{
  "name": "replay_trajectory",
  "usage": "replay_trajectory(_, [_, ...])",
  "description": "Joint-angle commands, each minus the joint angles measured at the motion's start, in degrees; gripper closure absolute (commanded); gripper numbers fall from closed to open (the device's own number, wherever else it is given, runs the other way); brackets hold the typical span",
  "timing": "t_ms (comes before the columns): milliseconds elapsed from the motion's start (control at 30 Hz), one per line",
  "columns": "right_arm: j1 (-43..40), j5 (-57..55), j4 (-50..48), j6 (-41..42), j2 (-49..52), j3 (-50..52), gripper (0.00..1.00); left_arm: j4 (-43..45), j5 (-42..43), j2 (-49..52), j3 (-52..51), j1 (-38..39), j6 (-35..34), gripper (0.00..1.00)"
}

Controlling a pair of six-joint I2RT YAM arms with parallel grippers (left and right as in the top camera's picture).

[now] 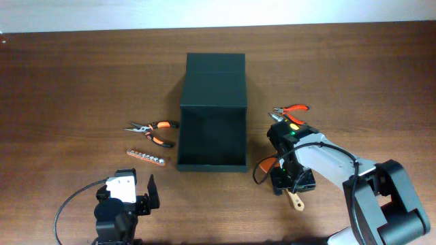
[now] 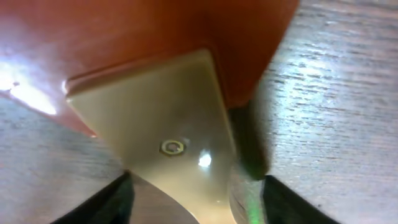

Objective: Pack container
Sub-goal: 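Reach the right gripper to the orange scraper and grasp its wooden handle, then lift the scraper with the right gripper and lower it into the box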

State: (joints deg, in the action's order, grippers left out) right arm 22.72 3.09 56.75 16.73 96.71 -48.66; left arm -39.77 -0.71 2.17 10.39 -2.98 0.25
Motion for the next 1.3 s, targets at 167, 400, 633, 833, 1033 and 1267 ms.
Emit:
replay_trajectory(167, [0.2, 0.2, -0.3, 0.3, -0.1, 0.2, 0.75, 0.1, -0.2, -0.4, -0.2, 0.1, 0.9, 0.01])
replay_trajectory(400, [0.2, 0.8, -0.2, 0.3, -0.1, 0.1, 0.92, 0.1, -0.2, -0.4, -0.2, 0.1, 0.9, 0.01])
replay_trajectory(633, [0.1, 1.9, 1.4, 0.3, -0.1, -0.2, 0.96, 0.1, -0.2, -0.4, -0.2, 0.1, 0.9, 0.01])
replay_trajectory(833, [0.1, 1.9, 4.2, 0.3, -0.5, -2.6, 0.96, 0.1, -0.2, -0.4, -0.2, 0.1, 0.9, 0.01])
replay_trajectory(1033, [0.2, 1.9, 7.2, 0.3, -2.7, -6.5, 0.96, 0.1, -0.2, -0.4, -0.2, 0.1, 0.9, 0.01])
replay_trajectory(1267, [0.2, 1.9, 11.8, 0.3, -6.3, -12.1, 0.96, 0.1, -0.2, -0.4, -0.2, 0.1, 0.9, 0.01])
